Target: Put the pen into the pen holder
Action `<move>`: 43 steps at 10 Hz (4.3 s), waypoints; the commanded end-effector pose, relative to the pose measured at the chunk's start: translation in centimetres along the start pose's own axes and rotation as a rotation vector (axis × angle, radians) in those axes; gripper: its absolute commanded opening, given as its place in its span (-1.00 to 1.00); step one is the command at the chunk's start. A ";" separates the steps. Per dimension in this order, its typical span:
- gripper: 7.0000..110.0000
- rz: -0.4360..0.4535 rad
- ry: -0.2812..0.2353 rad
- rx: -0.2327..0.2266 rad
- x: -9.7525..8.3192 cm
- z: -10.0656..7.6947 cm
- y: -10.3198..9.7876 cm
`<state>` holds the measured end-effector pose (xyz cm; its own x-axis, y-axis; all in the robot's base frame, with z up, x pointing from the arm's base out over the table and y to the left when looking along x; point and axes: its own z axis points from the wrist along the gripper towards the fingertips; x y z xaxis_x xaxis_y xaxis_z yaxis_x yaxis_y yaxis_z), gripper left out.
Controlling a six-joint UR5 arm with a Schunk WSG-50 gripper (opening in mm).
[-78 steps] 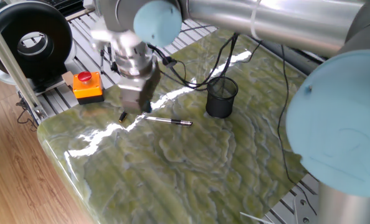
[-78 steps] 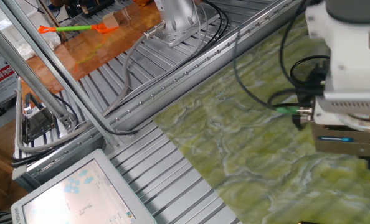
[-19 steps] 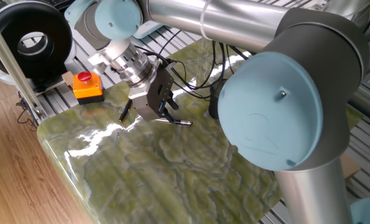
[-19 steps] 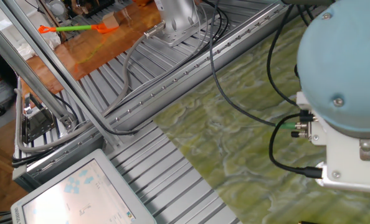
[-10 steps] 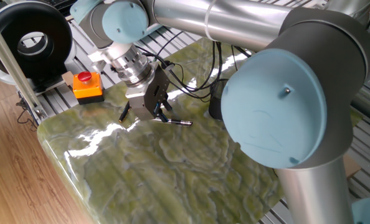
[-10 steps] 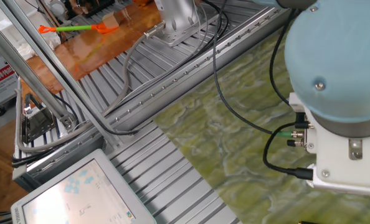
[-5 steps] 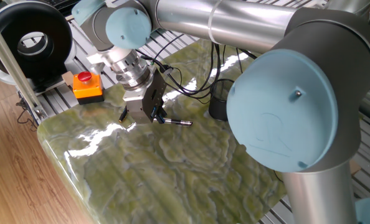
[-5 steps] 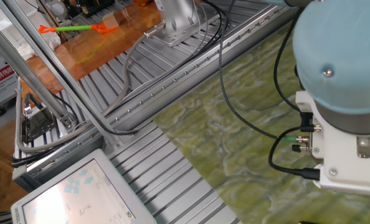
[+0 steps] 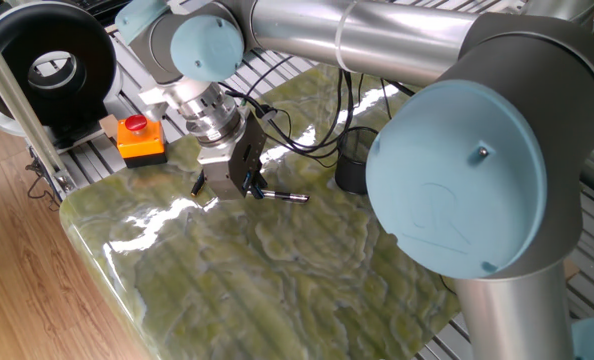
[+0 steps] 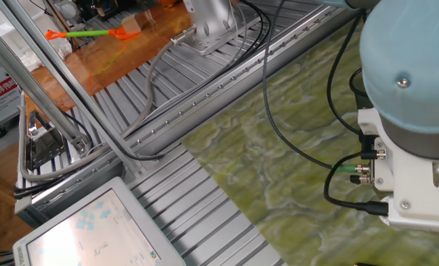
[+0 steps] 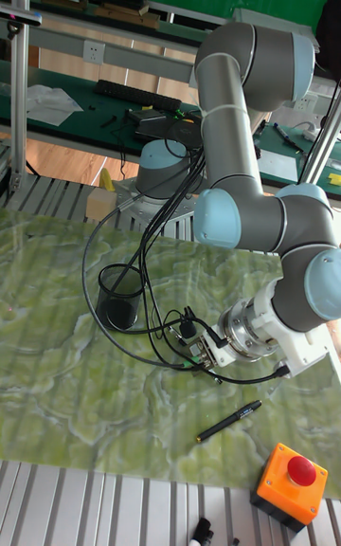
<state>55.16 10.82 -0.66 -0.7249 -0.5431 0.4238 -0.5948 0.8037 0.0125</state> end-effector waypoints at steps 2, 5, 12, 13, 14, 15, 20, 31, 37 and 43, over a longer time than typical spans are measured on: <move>-0.71 0.001 -0.008 -0.013 -0.1 -0.1 0.3; -0.71 -0.012 -0.013 -0.020 -0.3 0.0 0.4; -0.71 -0.010 -0.014 -0.008 -0.3 0.3 -0.1; -0.71 -0.014 -0.017 -0.012 -0.4 0.3 0.1; -0.71 -0.016 -0.021 -0.013 -0.5 0.4 0.1; -0.71 -0.017 -0.026 -0.011 -0.6 0.5 0.1; -1.00 0.006 -0.030 -0.008 -0.6 0.5 0.1; -1.00 0.011 -0.034 -0.019 -0.7 0.2 0.1; -1.00 0.006 -0.031 -0.013 -0.7 0.0 0.2; -1.00 0.046 -0.022 -0.037 0.3 -2.2 0.4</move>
<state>55.53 11.34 0.26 -0.7475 -0.5278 0.4033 -0.5670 0.8233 0.0265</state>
